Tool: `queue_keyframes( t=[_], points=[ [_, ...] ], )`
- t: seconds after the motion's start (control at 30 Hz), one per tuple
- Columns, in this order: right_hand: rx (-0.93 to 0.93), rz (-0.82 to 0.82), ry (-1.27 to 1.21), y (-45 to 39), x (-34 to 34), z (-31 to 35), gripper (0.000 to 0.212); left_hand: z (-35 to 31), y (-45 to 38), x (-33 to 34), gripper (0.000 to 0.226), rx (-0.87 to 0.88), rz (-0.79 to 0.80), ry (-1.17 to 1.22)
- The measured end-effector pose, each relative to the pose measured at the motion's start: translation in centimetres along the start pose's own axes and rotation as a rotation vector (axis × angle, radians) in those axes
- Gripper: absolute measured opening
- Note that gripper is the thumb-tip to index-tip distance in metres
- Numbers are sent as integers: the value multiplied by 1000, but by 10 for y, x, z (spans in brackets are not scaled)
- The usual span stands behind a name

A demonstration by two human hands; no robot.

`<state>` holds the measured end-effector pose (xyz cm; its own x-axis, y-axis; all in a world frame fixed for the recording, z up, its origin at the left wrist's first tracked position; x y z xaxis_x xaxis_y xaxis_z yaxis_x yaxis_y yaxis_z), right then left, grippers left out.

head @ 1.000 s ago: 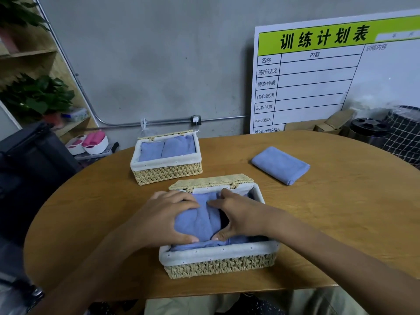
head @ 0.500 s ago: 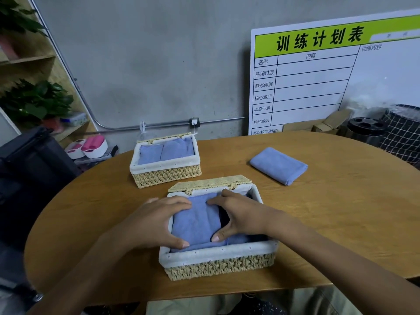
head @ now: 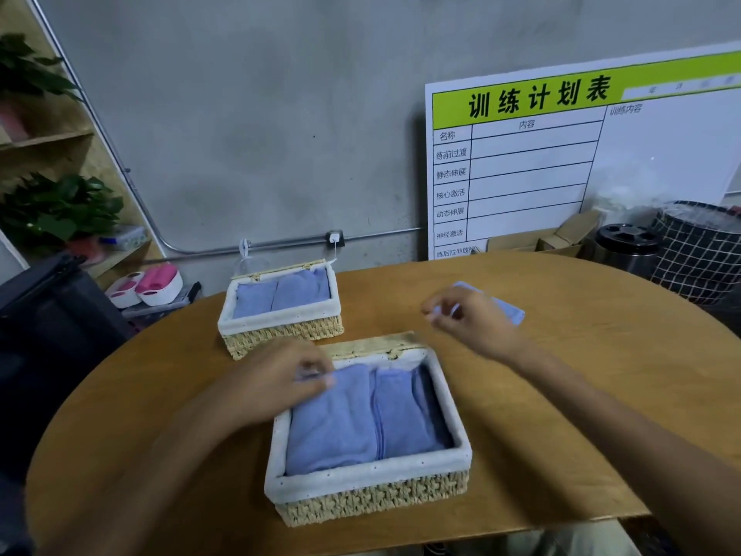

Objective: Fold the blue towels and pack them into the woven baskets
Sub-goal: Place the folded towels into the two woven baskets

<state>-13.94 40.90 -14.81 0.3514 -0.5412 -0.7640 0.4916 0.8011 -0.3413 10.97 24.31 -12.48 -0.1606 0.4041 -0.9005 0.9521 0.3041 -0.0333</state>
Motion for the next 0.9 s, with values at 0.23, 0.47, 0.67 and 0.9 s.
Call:
queue_keyframes(
  t=[0.23,0.47,0.67,0.9],
  points=[
    [297,94,318,-42,-29,-142,20,-92,-135,44,25,88,-129,143],
    [373,182,268,-39,4,-188,31,-115,-245,120,53,-123,163,-413],
    [362,151,187,-28,6,-197,24,-79,-291,155,69,-290,161,100],
    [351,156,-27,-24,5,-195,18,-84,-291,165,58,-437,111,907]
  ],
)
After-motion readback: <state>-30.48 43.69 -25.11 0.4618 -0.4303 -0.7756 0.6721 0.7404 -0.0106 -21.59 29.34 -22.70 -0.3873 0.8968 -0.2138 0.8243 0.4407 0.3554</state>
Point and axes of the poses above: each hand's wrist, its own y-axis away from the middle knuckle, its own x-axis out of the palm, z = x × y, the point moved 3 cm from there along -y, towards the middle knuckle, and after that the axes turned 8 degrees about y, right-handed, at the moved point
